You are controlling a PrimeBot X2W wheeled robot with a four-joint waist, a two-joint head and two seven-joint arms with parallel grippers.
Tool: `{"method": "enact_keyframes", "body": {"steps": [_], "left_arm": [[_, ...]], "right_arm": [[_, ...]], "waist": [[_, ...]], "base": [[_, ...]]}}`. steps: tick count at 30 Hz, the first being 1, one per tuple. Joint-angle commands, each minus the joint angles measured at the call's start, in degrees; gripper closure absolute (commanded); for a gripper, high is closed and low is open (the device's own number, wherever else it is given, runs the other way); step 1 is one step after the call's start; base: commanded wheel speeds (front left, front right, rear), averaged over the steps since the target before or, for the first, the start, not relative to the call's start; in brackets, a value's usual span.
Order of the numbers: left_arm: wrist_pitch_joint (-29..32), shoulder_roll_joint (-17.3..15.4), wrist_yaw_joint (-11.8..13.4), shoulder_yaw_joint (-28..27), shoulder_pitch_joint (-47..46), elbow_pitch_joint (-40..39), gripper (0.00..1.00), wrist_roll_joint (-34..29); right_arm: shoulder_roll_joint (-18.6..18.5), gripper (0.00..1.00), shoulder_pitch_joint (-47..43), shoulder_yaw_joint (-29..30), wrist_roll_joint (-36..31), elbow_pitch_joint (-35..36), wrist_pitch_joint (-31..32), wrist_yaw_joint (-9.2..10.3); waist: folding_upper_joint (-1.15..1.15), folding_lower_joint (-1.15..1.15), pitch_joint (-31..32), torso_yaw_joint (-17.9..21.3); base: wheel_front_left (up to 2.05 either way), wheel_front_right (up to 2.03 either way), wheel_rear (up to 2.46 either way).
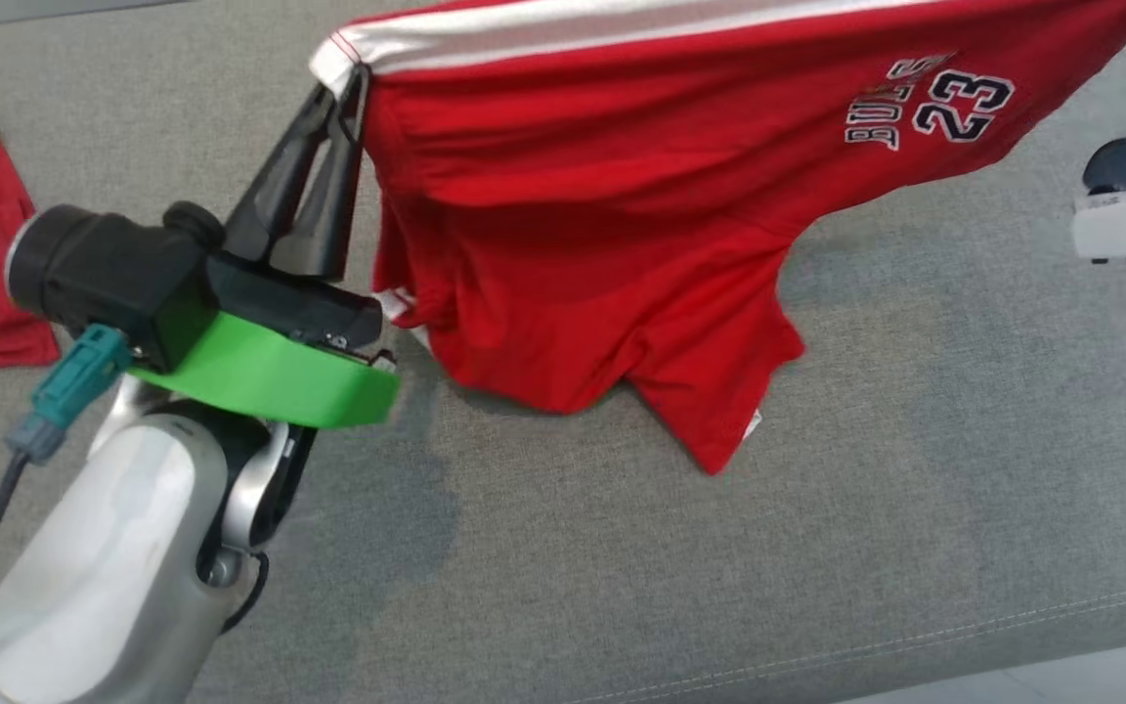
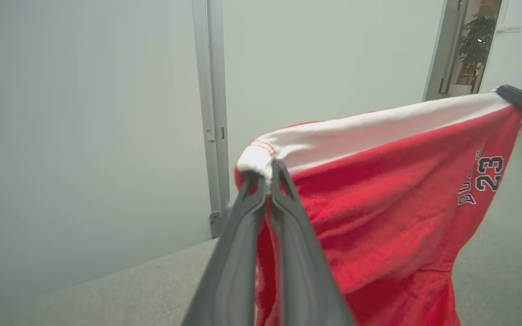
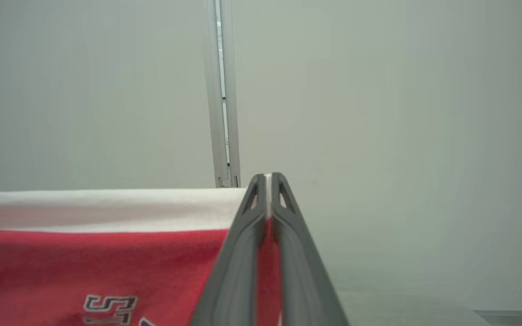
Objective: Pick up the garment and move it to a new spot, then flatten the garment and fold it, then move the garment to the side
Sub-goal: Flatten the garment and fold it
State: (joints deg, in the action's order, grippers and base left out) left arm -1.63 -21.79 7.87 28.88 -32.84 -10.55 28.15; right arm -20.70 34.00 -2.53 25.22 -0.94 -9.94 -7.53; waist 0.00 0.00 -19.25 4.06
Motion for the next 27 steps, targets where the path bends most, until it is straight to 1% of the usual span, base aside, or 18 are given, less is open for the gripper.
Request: {"method": "enact_keyframes", "body": {"steps": [1,6,10,12,19,24,25,27], "left_arm": [[-0.4,-0.59,0.45,-0.71,-1.42,-0.49,1.0,-0.46],[-1.14,-1.36,1.63,-3.18,-5.89,-3.17,1.0,-2.08],[-0.57,-1.75,2.24,-4.73,-9.71,-5.11,1.0,-2.67],[-0.36,-1.68,2.48,-5.0,-10.39,-5.36,1.0,-2.62],[-0.65,-1.1,2.69,-4.9,-11.58,-4.76,1.0,-2.42],[-1.24,-0.74,2.11,-4.85,-12.63,-3.25,1.0,-2.1],[-1.59,-0.43,1.5,-4.72,-13.66,-2.21,1.0,-1.79],[-1.85,-0.17,1.24,-4.69,-14.33,-1.61,1.0,-1.64]], "right_arm": [[0.19,1.0,0.89,1.1,-0.46,1.53,0.32,0.08],[2.48,1.0,3.35,3.94,-2.42,9.77,2.56,0.08],[3.75,1.0,6.28,4.93,-3.62,13.55,5.36,0.08],[4.11,1.0,7.07,4.92,-3.74,14.26,6.37,0.08],[4.92,1.0,8.38,4.72,-3.38,13.05,7.49,0.07],[5.07,1.0,9.65,4.31,-2.54,10.67,7.55,0.08],[4.81,1.0,10.93,4.24,-2.47,8.89,7.21,0.08],[4.79,1.0,11.76,4.08,-2.04,7.85,7.11,0.07]], "waist": [[0.0,0.0,1.53,-0.22],[0.0,0.0,3.13,-0.5],[0.0,0.0,4.09,-0.57],[0.0,0.0,4.29,-0.54],[0.0,0.0,3.72,-0.26],[0.0,0.0,2.36,-0.18],[0.0,0.0,1.44,-0.23],[0.0,0.0,0.88,-0.3]], "base": [[0.0,0.0,0.0],[0.0,0.0,0.0],[0.0,0.0,0.0],[0.0,0.0,0.0],[0.0,0.0,0.0],[0.0,0.0,0.0],[0.0,0.0,0.0],[0.0,0.0,0.0]]}}
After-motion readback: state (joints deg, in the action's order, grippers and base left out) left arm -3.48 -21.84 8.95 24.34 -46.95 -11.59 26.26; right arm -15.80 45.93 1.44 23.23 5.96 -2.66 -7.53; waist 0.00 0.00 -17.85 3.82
